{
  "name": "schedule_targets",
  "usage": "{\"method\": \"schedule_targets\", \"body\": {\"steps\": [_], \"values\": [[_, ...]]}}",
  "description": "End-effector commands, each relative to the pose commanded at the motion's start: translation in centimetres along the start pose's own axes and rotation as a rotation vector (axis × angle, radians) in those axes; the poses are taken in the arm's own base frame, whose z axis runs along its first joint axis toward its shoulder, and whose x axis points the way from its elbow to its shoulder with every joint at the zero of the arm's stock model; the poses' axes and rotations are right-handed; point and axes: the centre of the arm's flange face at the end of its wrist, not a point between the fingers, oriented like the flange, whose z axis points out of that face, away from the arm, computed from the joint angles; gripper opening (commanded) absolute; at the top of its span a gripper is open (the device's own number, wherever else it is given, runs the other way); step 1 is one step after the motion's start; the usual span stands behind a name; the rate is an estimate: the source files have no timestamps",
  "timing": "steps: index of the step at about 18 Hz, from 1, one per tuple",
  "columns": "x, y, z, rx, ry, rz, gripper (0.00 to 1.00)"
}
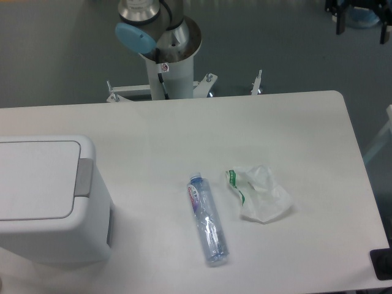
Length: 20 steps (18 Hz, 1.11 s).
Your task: Open the trash can
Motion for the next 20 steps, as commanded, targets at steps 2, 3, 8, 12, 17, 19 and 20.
{"method": "schedule_targets", "body": {"steps": [2, 3, 8, 12, 17, 19, 20], "values": [[0.0, -0.2, 0.0, 0.002, 0.002, 0.002, 1.0], [0.1, -0.4, -0.1, 0.001, 0.003, 0.001, 1.0], [0.4, -5.3, -0.1, 0.052, 0.016, -0.266, 1.0], [0.9, -11.0, 0.3, 0.1, 0.046, -0.463, 1.0], [1.3, -15.9, 0.1, 0.158, 0.049, -0.622, 1.0], [1.9, -18.2, 0.2, 0.183, 0.06, -0.725, 1.0], [2.4, -19.5, 0.4, 0.187, 0.077, -0.774, 1.0]]}}
